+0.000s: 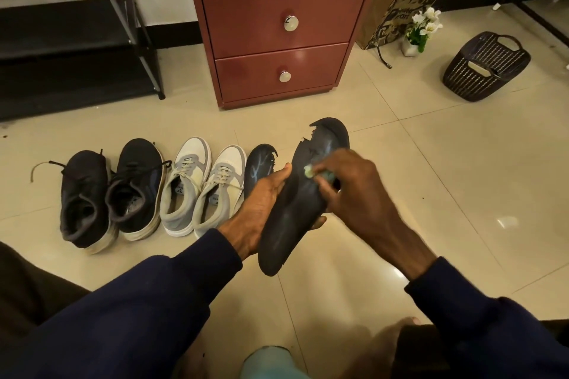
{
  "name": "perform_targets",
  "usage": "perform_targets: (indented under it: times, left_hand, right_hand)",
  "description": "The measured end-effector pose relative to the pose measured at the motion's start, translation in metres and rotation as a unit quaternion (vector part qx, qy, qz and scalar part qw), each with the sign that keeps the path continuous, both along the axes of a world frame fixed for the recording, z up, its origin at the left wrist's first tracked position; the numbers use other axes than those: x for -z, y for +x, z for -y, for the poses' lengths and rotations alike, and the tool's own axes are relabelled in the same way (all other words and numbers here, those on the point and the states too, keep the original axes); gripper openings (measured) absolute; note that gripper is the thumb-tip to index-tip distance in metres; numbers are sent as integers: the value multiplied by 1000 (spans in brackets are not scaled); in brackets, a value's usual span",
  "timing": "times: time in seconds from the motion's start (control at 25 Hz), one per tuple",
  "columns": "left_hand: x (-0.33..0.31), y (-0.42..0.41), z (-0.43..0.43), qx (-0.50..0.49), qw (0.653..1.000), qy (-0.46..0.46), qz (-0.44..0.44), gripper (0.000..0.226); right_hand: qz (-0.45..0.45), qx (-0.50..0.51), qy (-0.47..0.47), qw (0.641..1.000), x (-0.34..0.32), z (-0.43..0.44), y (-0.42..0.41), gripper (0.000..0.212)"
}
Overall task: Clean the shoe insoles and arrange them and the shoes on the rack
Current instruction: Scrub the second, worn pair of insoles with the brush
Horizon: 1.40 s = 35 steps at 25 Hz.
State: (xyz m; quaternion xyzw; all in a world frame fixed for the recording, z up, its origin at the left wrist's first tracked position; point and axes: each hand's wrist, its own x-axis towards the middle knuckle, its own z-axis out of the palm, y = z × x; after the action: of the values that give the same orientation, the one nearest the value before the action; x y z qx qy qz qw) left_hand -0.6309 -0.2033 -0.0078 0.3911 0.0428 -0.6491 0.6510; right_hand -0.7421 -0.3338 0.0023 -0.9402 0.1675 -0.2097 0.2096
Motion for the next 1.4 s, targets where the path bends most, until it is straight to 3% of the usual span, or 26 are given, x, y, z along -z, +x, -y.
perform_targets:
  times: [0.08,0.12,0.24,0.32,0.48,0.68,0.88,1.04,1.08,1.24,1.28,1.4]
  left_hand:
    - [-2,-3,0,23,1000,2,3,58]
    - [-2,-4,0,13,1000,10,3,56]
    - [1,-1,-1,-30,999,-3,-13,52]
    - [3,2,-1,-28,1000,-6,-10,56]
    - [0,-2,0,10,1000,15,4,61]
    - [8,3,-1,-44,999,-17,-3,45]
    - [5,0,0,7,1000,-5,21,48]
    - [6,4,0,-36,999,-26,5,50]
    - [8,4,0,-23,999,-26,-1,56]
    - [9,-1,2,35,999,-15,6,75]
    - [9,-1,2,24,1000,-13,6,73]
    - [11,2,3,-29,999,-16,16,59]
  right_hand:
    - [18,105,-29,994,-4,15,-4,19]
    - [16,111,-28,993,-4,9,-4,20]
    - [-42,-53,43,997,-3,-29,-1,19]
    - [-57,-84,48,994,-6,-22,0,16]
    - [-12,105,-40,994,-9,12,-5,19]
    - [-55,-96,34,993,-3,-35,-3,18]
    - [-1,93,4,996,-3,8,-5,18]
    - [-54,-93,25,994,6,-32,-1,20]
    - [-53,-87,21,995,4,-24,0,19]
    - [-7,103,-11,995,-4,13,-4,18]
    - [-8,93,-5,996,-3,6,-3,20]
    - [-42,-61,22,997,6,-26,-1,23]
